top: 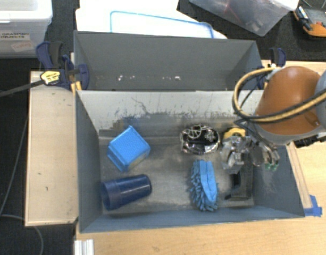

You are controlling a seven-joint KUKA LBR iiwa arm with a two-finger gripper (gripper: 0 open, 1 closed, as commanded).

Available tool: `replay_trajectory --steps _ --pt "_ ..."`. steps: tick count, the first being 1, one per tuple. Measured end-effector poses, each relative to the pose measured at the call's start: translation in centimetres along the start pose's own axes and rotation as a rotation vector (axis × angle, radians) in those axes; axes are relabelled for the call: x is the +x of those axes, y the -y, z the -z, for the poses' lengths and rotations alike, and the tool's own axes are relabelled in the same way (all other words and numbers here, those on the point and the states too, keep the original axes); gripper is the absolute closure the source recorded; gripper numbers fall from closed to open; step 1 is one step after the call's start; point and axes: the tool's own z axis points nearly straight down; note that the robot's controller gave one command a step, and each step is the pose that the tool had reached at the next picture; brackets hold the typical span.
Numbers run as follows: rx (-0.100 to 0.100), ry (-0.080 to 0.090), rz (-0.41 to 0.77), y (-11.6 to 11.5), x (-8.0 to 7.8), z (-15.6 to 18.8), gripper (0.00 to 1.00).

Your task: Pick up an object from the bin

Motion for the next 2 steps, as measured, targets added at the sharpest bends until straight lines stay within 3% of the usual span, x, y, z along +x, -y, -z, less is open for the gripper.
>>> replay_trajectory --steps 1,2 --pt "-0.002 0.001 0.048 -2.1 -0.7 0.1 1.0" --pt "-0.001 -0.005 0.14 3.2 4.3 -5.5 1.0"
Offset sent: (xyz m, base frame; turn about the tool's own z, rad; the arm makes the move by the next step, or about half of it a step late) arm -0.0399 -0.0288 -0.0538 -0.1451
